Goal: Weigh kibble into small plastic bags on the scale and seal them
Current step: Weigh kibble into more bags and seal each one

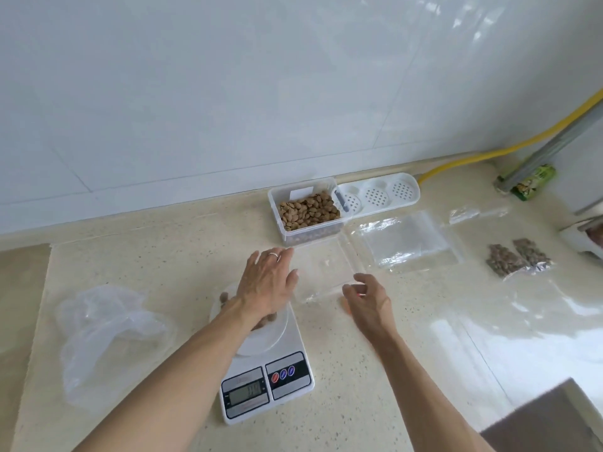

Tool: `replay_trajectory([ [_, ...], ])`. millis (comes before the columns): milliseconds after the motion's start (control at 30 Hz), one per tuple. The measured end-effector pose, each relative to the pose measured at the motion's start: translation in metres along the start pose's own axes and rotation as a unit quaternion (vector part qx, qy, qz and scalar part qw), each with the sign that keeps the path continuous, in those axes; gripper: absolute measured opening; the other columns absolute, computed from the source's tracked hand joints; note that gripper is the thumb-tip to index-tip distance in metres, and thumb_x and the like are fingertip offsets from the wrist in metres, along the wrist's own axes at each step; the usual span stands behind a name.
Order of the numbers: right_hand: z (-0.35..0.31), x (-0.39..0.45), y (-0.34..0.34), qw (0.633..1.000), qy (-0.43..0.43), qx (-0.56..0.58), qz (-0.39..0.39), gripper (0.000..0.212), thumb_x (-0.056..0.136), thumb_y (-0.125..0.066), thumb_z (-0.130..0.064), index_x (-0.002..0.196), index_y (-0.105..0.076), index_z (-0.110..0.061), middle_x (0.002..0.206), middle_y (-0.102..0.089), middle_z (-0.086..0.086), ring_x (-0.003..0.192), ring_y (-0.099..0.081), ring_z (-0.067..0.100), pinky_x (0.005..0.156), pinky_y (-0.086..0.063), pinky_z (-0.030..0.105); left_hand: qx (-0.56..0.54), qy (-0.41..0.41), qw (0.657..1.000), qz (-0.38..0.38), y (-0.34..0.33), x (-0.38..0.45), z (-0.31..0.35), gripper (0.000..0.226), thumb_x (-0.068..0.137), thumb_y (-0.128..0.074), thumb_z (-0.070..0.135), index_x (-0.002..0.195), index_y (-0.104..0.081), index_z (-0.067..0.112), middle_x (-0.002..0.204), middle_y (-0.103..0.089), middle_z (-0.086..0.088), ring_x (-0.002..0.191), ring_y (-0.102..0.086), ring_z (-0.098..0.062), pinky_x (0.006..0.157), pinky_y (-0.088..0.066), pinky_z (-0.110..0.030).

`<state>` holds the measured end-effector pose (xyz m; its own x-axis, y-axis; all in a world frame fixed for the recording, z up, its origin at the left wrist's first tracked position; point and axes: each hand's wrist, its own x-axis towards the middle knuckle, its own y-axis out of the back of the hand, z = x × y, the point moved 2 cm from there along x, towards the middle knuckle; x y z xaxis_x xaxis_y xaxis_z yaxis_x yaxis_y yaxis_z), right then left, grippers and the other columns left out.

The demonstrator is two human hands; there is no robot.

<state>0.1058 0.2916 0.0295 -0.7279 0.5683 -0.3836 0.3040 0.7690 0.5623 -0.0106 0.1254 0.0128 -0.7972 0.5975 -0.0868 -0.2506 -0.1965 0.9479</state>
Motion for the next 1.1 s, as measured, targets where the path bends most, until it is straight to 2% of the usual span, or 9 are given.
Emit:
replay_trajectory([
  [100, 0.007, -0.001, -0.011, 0.995, -0.059, 0.071, -0.05, 0.046, 0.094, -0.062, -0.027, 0.135, -0.048, -0.011, 0.11, -0.067, 0.006, 0.092, -0.067, 0.018, 0.081, -0.057, 0.034, -0.027, 0.03, 0.998, -0.037, 0.0, 0.025, 0.009, 0.036, 0.1, -0.033, 0.034, 0.124, -0.05, 0.013, 0.124, -0.061, -0.012, 0.112, -0.056, -0.031, 0.098, -0.039, -0.043],
  [267, 0.002, -0.002, -0.023, 0.984, -0.097, 0.088, -0.124, 0.035, 0.085, -0.072, -0.008, 0.118, -0.058, -0.008, 0.09, -0.074, 0.008, 0.077, -0.072, 0.017, 0.064, -0.055, 0.024, -0.124, 0.098, 0.98, -0.117, 0.008, 0.035, 0.008, 0.038, 0.097, -0.045, 0.037, 0.126, -0.058, 0.017, 0.13, -0.061, -0.006, 0.114, -0.059, -0.027, 0.097, -0.045, -0.037],
  [367, -0.014, -0.002, -0.017, 0.984, -0.062, 0.122, -0.114, 0.019, 0.087, -0.068, -0.005, 0.105, -0.065, -0.011, 0.086, -0.075, 0.008, 0.073, -0.069, 0.015, 0.066, -0.056, 0.025, -0.207, 0.104, 0.969, -0.084, 0.03, 0.031, 0.002, 0.025, 0.093, -0.055, 0.036, 0.105, -0.064, 0.016, 0.108, -0.068, -0.004, 0.095, -0.065, -0.022, 0.082, -0.052, -0.033],
  [467, -0.037, -0.004, -0.007, 0.976, -0.032, 0.181, -0.116, 0.007, 0.09, -0.068, -0.011, 0.095, -0.069, -0.006, 0.085, -0.074, 0.008, 0.071, -0.065, 0.015, 0.067, -0.054, 0.026, -0.281, 0.097, 0.954, -0.035, 0.062, 0.024, -0.002, 0.022, 0.095, -0.053, 0.032, 0.085, -0.059, 0.013, 0.083, -0.069, -0.002, 0.075, -0.068, -0.019, 0.069, -0.053, -0.033],
  [633, -0.08, -0.013, 0.009, 0.959, 0.027, 0.257, -0.118, 0.016, 0.094, -0.066, -0.017, 0.079, -0.067, -0.01, 0.076, -0.066, 0.006, 0.065, -0.059, 0.015, 0.067, -0.052, 0.029, -0.419, 0.065, 0.905, 0.04, 0.114, 0.001, 0.004, 0.024, 0.1, -0.05, 0.023, 0.079, -0.058, 0.015, 0.064, -0.066, -0.005, 0.061, -0.069, -0.02, 0.072, -0.06, -0.042],
  [767, -0.103, -0.025, 0.027, 0.962, 0.087, 0.246, -0.083, 0.02, 0.093, -0.066, -0.018, 0.073, -0.066, -0.015, 0.074, -0.065, 0.001, 0.069, -0.056, 0.013, 0.067, -0.048, 0.028, -0.443, 0.048, 0.891, 0.086, 0.142, -0.015, 0.014, 0.024, 0.098, -0.054, 0.017, 0.077, -0.06, 0.008, 0.066, -0.066, -0.003, 0.062, -0.068, -0.015, 0.076, -0.059, -0.047],
  [900, -0.117, -0.035, 0.042, 0.97, 0.148, 0.192, -0.027, 0.018, 0.091, -0.068, -0.02, 0.073, -0.068, -0.015, 0.072, -0.062, 0.002, 0.067, -0.051, 0.009, 0.065, -0.042, 0.025, -0.427, 0.038, 0.895, 0.122, 0.158, -0.022, 0.022, 0.024, 0.094, -0.059, 0.015, 0.072, -0.064, 0.009, 0.067, -0.072, -0.003, 0.07, -0.07, -0.023, 0.078, -0.058, -0.048],
  [1000, -0.119, -0.041, 0.051, 0.963, 0.171, 0.207, -0.028, 0.017, 0.089, -0.07, -0.02, 0.075, -0.069, -0.012, 0.071, -0.058, 0.003, 0.067, -0.049, 0.011, 0.066, -0.04, 0.027, -0.428, 0.034, 0.891, 0.144, 0.164, -0.024, 0.028, 0.023, 0.093, -0.061, 0.014, 0.072, -0.065, 0.007, 0.064, -0.071, -0.001, 0.065, -0.068, -0.018, 0.076, -0.058, -0.044],
  [1100, -0.122, -0.046, 0.056, 0.956, 0.199, 0.209, -0.046, 0.015, 0.089, -0.071, -0.017, 0.075, -0.07, -0.014, 0.07, -0.058, 0.001, 0.067, -0.05, 0.008, 0.067, -0.041, 0.025, -0.451, 0.02, 0.883, 0.131, 0.167, -0.026, 0.038, 0.021, 0.094, -0.061, 0.015, 0.075, -0.065, 0.008, 0.066, -0.071, -0.005, 0.071, -0.071, -0.024, 0.074, -0.059, -0.042],
])
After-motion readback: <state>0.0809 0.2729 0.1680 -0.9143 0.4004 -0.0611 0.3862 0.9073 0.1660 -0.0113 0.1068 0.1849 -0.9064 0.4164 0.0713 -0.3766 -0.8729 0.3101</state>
